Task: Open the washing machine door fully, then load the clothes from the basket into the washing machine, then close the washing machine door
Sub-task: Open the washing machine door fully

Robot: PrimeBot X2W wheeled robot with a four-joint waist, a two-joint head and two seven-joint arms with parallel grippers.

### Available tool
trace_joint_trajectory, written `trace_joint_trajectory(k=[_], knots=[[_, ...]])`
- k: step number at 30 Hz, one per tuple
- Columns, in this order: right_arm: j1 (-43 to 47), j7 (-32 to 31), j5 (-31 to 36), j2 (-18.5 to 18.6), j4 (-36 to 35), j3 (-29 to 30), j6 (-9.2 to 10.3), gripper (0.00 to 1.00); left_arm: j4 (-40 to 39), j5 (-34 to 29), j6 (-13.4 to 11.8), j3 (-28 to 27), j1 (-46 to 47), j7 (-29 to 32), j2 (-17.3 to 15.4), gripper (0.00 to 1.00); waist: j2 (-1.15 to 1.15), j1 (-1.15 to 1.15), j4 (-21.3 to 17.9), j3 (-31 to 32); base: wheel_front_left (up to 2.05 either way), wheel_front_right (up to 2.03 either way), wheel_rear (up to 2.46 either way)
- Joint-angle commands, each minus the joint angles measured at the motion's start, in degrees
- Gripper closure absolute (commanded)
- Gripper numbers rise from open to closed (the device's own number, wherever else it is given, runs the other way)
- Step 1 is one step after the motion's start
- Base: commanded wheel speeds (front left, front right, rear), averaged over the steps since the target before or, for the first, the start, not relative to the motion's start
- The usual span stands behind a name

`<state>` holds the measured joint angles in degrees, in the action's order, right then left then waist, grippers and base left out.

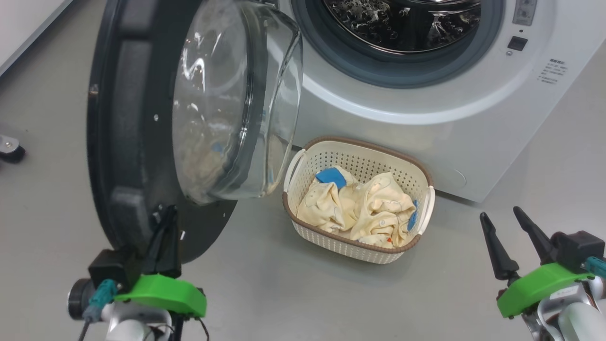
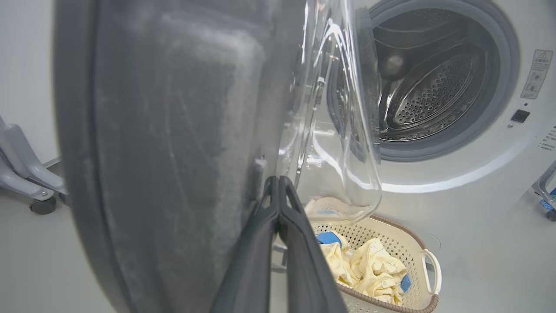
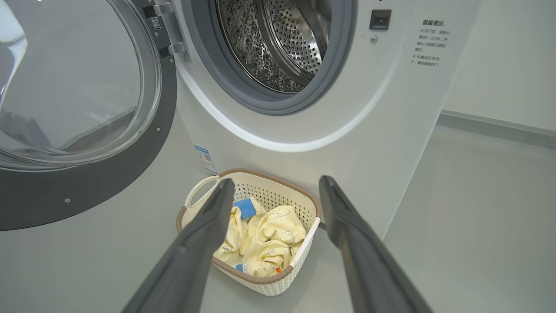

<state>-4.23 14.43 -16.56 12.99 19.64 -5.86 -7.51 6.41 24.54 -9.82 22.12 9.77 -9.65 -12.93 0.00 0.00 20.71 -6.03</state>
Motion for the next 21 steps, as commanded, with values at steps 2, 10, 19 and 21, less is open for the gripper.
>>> trace_joint_trajectory(k=[2, 10, 19, 21], knots=[[-1.06, 0.57, -0.41, 2.22, -1.46, -1.21, 0.02, 0.00, 0.70, 1.48, -0.66, -5.34, 3.48, -1.12, -2.75, 1.00, 0.00, 0.00, -0.33, -0.43, 0.00, 0.00, 0.00], [-2.15, -0.26, -0.46, 3.63, -2.26, -2.14, 0.02, 0.00, 6.10, 4.42, -1.16, -11.20, 6.29, -2.80, -4.82, 1.00, 0.00, 0.00, -1.34, -2.46, 0.00, 0.00, 0.00], [-2.53, -2.53, -0.35, 6.38, -5.61, -1.48, 0.02, 0.00, 11.88, 6.76, -1.30, -18.10, 10.48, -4.68, -7.39, 1.00, 0.00, 0.00, -2.11, -5.39, 0.00, 0.00, 0.00], [-2.51, -2.97, -0.37, 6.67, -6.44, -1.20, 0.02, 0.00, 13.11, 6.95, -0.92, -19.04, 11.44, -4.90, -7.72, 1.00, 0.00, 0.00, -2.20, -6.03, 0.00, 0.00, 0.00]])
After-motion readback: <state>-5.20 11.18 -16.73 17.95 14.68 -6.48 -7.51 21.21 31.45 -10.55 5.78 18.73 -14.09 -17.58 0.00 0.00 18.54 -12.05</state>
